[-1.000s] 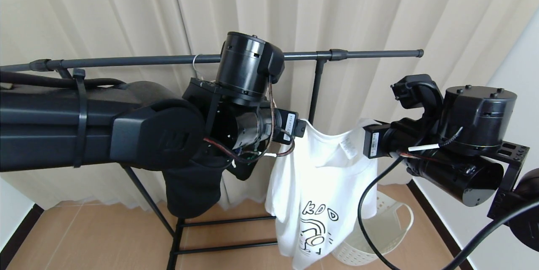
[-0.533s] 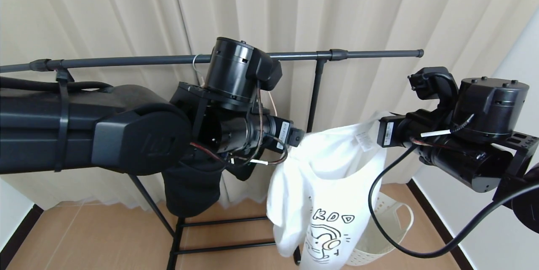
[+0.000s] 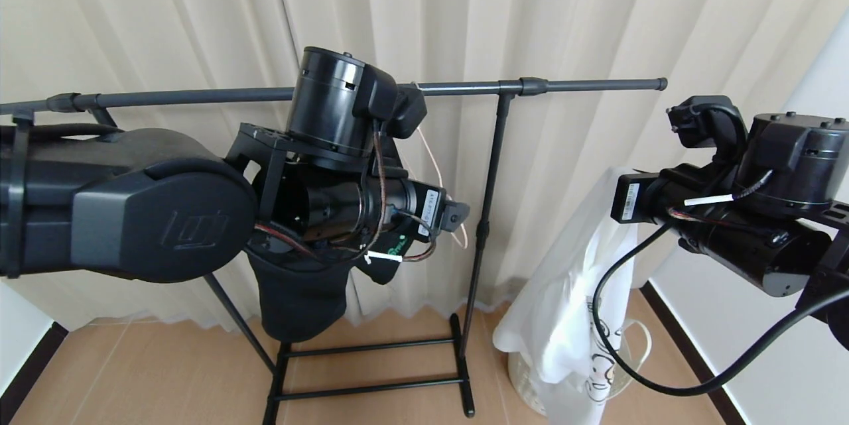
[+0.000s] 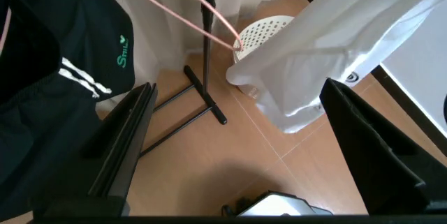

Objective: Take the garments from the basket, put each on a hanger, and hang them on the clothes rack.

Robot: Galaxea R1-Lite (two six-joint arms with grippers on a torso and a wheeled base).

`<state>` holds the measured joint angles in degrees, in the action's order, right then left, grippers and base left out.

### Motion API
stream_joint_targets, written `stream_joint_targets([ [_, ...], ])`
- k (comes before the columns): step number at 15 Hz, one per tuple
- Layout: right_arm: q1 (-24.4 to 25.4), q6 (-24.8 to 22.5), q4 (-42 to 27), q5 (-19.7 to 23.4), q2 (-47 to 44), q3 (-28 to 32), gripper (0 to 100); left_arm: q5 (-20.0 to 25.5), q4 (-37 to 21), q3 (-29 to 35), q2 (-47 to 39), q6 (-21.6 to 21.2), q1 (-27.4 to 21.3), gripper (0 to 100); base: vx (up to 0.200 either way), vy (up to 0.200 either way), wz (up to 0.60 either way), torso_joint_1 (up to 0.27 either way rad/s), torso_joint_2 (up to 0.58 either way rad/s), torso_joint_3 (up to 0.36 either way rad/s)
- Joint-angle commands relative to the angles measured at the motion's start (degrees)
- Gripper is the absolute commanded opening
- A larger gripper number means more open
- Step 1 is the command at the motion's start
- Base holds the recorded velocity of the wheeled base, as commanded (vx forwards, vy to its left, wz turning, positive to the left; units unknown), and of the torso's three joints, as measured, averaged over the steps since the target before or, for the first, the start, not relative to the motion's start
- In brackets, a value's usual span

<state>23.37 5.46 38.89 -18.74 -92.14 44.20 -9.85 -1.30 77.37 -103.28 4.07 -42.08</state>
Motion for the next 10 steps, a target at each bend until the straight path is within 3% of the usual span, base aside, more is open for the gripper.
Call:
stream_joint_targets([
  [1,-1.13,-0.1,-0.13,1.16,1.96,0.01,0,-0.17,-0.01,-0.03,0.18,0.23,0.77,100,0.0,0.0,0.0,0.0,0.0,0.0],
  [10,-8.87,-0.98,0.14,5.9,1.87,0.53,0,-0.35,0.07,5.33,-5.35,4.01,2.27,100,0.0,0.0,0.0,0.0,0.0,0.0],
])
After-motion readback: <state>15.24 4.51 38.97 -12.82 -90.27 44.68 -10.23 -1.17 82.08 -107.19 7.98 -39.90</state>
